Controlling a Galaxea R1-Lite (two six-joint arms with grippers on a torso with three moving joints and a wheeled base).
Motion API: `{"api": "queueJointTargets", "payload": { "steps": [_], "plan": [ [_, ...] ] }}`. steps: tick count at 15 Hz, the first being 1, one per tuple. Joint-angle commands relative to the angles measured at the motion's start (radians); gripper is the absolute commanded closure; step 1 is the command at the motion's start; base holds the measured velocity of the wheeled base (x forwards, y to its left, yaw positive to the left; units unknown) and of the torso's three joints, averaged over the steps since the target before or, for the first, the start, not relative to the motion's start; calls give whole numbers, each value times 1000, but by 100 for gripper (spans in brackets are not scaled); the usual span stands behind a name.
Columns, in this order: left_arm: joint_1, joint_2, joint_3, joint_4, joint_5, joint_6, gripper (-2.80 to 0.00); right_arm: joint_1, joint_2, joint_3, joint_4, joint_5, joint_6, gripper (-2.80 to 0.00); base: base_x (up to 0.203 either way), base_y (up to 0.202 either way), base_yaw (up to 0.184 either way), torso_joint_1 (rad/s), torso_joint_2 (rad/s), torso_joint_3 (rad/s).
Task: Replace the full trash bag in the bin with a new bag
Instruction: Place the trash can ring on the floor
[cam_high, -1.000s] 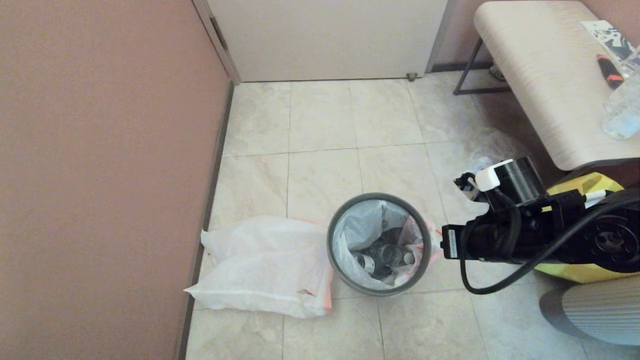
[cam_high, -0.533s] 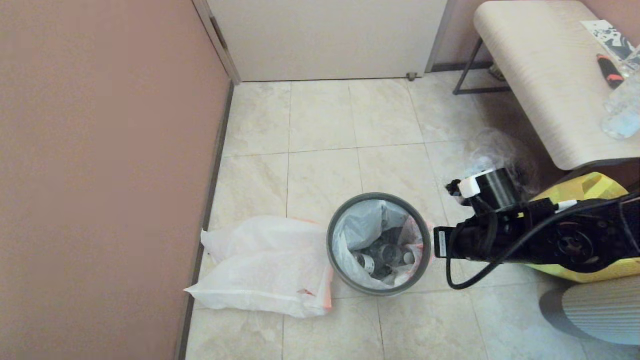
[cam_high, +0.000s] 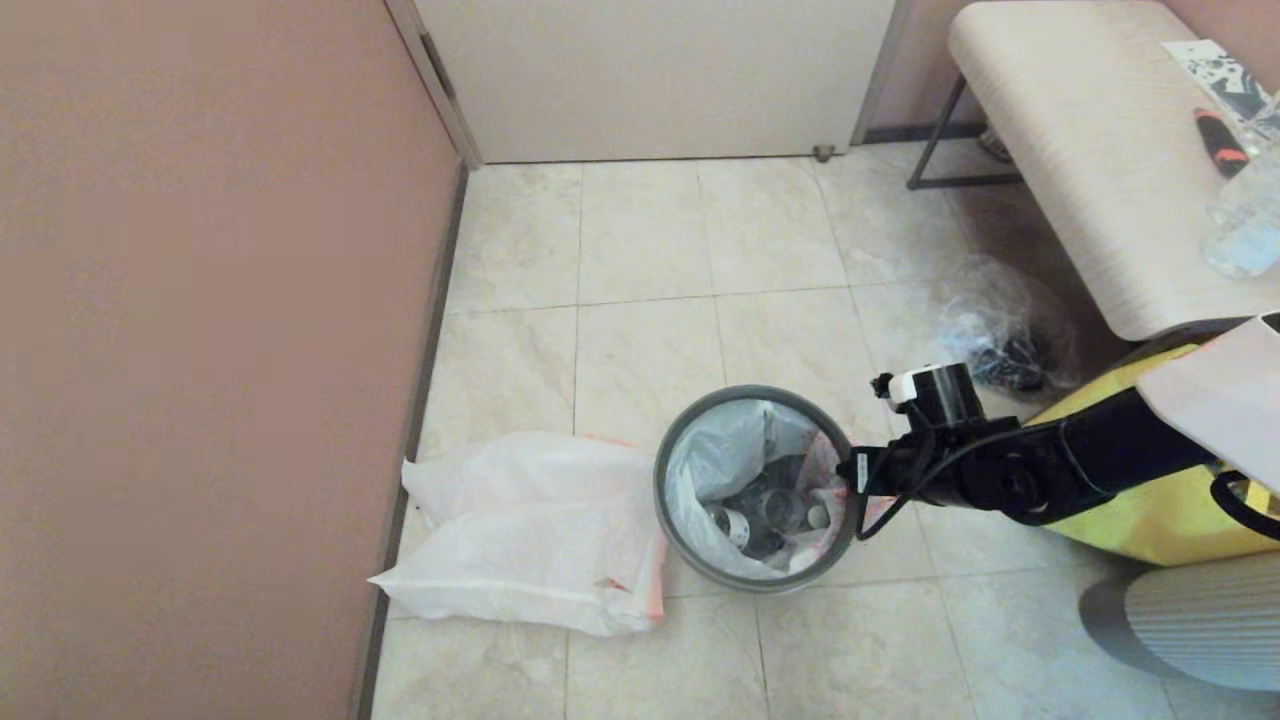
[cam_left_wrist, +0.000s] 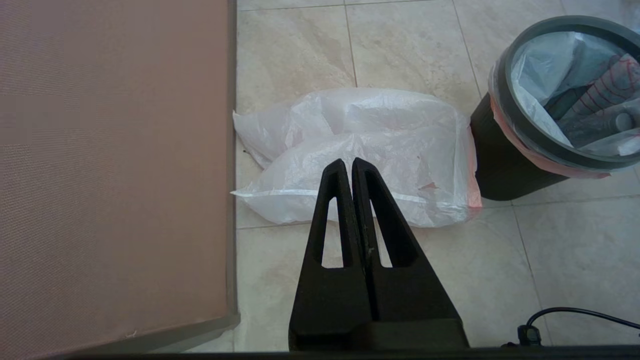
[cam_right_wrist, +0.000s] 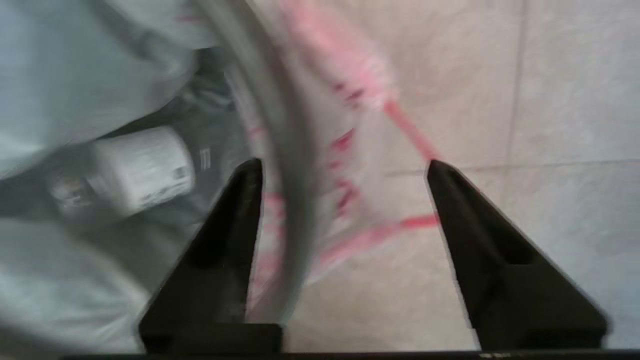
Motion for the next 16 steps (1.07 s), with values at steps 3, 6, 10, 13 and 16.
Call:
{"api": "queueJointTargets", "payload": {
  "steps": [3, 6, 10, 13, 16],
  "plan": [
    [0, 0, 0, -1, 0, 0, 0, -11, 39, -16, -2, 0, -19, 0, 0, 0, 0, 0, 0, 0],
    [1, 1, 0, -1, 0, 0, 0, 7, 35, -16, -2, -2, -20, 0, 0, 0, 0, 0, 0, 0],
    [0, 0, 0, -1, 0, 0, 0, 52, -24, -8, 8, -9, -19, 0, 0, 0, 0, 0, 0, 0],
    [0, 0, 0, -1, 0, 0, 0, 101, -96, -4, 65, -19, -18, 0, 0, 0, 0, 0, 0, 0],
    [0, 0, 0, -1, 0, 0, 0, 127, -125, 14, 90, -65, -19, 0, 0, 0, 0, 0, 0, 0]
  ]
}}
